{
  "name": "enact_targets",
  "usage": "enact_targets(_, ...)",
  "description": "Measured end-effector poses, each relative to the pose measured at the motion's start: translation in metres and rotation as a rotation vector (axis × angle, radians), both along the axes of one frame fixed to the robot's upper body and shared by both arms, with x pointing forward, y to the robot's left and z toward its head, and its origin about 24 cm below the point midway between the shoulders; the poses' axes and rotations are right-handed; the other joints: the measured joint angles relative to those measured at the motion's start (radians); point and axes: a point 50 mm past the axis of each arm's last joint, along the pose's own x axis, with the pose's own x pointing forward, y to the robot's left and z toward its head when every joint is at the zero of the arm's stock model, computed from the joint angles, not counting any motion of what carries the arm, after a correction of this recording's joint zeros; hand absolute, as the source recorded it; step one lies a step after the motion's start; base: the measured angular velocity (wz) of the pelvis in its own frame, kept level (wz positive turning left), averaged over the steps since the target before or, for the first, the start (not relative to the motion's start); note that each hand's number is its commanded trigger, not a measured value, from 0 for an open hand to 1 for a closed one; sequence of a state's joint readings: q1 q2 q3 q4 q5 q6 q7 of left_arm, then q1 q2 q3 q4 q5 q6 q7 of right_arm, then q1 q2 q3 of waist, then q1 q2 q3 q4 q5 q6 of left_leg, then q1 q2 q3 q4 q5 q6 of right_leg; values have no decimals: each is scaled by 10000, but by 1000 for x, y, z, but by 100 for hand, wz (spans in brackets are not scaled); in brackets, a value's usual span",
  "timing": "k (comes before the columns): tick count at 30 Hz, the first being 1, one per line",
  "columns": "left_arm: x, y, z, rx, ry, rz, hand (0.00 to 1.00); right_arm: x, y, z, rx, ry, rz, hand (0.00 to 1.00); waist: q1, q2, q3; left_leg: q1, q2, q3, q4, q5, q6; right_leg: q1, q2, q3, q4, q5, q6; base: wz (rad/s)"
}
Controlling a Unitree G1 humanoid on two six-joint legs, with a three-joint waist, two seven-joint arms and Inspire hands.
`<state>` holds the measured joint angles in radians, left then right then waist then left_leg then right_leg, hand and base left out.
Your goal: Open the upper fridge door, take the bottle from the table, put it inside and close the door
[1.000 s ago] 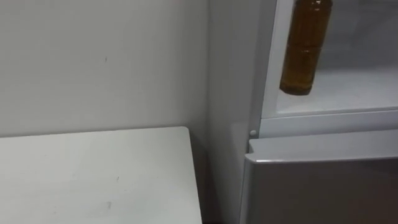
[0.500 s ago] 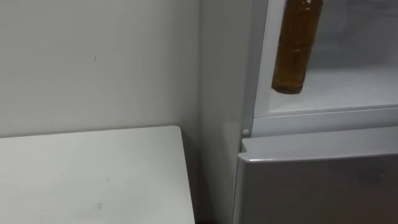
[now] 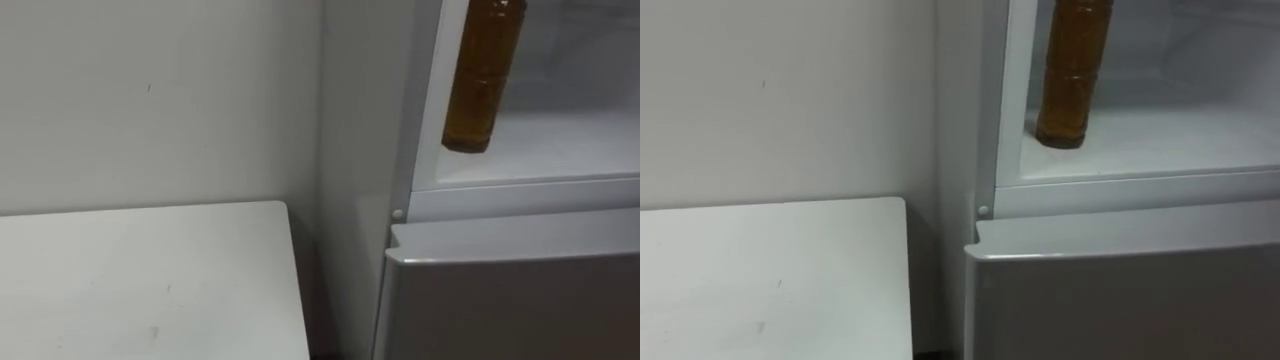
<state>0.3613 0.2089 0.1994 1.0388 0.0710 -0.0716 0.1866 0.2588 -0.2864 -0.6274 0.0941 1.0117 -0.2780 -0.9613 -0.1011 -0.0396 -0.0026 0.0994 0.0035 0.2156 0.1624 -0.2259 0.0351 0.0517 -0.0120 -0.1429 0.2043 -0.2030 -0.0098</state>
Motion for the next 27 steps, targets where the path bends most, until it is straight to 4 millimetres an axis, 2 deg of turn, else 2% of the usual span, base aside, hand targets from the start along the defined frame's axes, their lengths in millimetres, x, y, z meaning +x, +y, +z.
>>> enact_targets(5, -1, 4, 2, 135, -129, 283, 0, -13, -9, 18, -345, -551, -1373, 0, -143, -2, -5, -1, -12, 1, -21, 0, 0, -15, 20, 21, 23, -1, -1, 0)
enact_targets(10, -2, 5, 2, 160, -123, 266, 0, -11, -7, 60, -1818, -1313, -1658, 0, -428, -79, -20, -210, -51, 31, -16, 3, -2, -347, 30, 38, 161, -28, -20, -5)
enact_targets(12, -3, 5, 2, 196, -145, 270, 0, -14, -9, 71, -2362, -1348, -1966, 0, -439, -121, -35, -208, -51, 34, -16, 3, -2, -339, 28, 35, 167, -28, -21, 0)
enact_targets(22, -6, 5, 2, 500, 36, 339, 0, -18, -3, 89, -2860, -1861, -2566, 0, -573, -160, -46, -218, -43, 14, -33, 3, -2, -469, 14, 29, 290, -40, -29, 0)
enact_targets(27, -7, 4, 2, 470, 49, 350, 0, -18, -1, 93, -3583, -1432, -2637, 0, -553, -132, -43, -186, -74, 32, -18, 4, -1, -478, -6, 35, 372, -78, -39, 0)
